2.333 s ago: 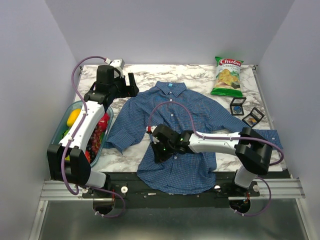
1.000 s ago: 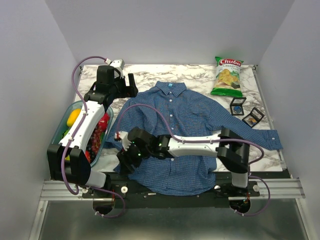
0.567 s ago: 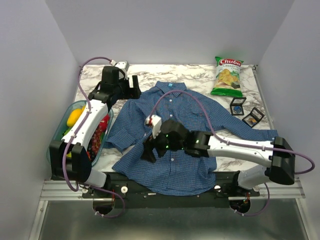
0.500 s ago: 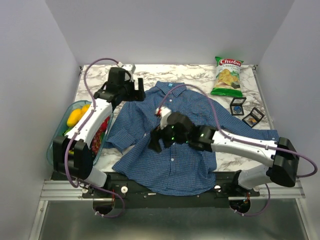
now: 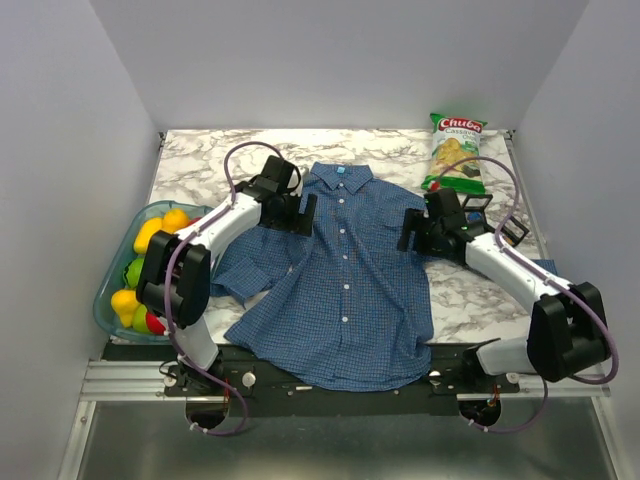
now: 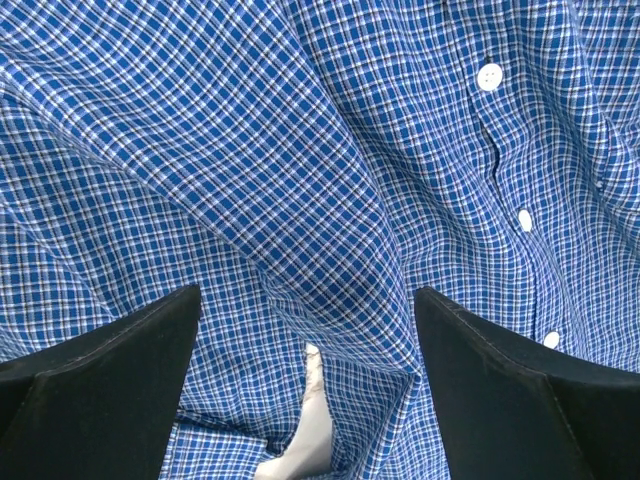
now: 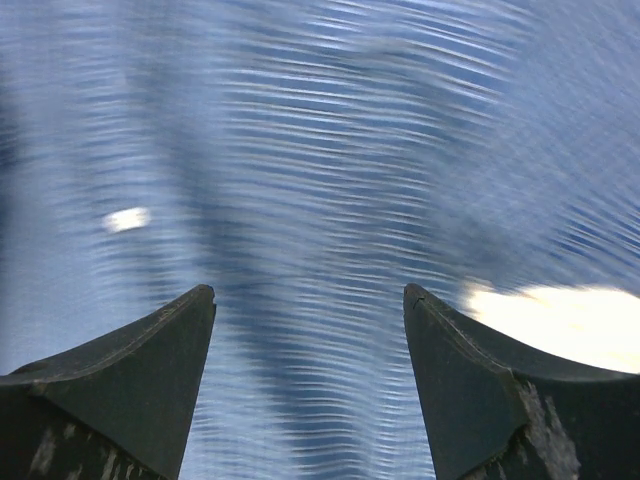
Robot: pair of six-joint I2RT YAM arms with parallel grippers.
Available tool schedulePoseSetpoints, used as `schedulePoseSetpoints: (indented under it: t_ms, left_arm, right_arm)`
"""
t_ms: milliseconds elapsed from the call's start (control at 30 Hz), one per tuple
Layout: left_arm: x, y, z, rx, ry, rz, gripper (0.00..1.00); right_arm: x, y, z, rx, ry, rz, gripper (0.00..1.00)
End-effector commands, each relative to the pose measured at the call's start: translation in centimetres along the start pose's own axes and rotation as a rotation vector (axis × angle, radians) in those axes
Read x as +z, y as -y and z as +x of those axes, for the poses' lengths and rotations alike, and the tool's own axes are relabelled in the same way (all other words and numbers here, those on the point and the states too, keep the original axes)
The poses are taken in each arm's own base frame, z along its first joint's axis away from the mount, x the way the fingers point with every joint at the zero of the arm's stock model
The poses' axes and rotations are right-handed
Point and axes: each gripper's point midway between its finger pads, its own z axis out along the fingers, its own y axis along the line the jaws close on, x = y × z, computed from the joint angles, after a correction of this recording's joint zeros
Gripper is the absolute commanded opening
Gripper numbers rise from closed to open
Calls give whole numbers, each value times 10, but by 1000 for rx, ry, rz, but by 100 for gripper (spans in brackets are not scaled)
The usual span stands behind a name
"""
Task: Pin the brooch onto the clothing
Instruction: Flatten out the clothes at the center of the board.
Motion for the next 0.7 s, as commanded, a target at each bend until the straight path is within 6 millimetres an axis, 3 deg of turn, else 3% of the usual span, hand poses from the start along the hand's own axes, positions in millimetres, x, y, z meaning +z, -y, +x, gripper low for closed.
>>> schedulePoseSetpoints:
  t_ms: [0,133,367,500,667]
  left_arm:
    - [-3,7,1,-7,12,37,97]
    - [7,3,5,-21,-10,37,97]
    - [13,-2,0,-73,16,61,88]
    - [26,-11,10,-73,-38,33,75]
    - [33,-18,10,-89,-45,27,58]
  right_arm:
    - [1,49,23,103,-69,100,84]
    - [14,69,36,141,-124,146,84]
    - [28,79,36,182,-143,176,83]
    - [33,80,32,192,-144,171,75]
    - [39,79,37,203,-160,166,61]
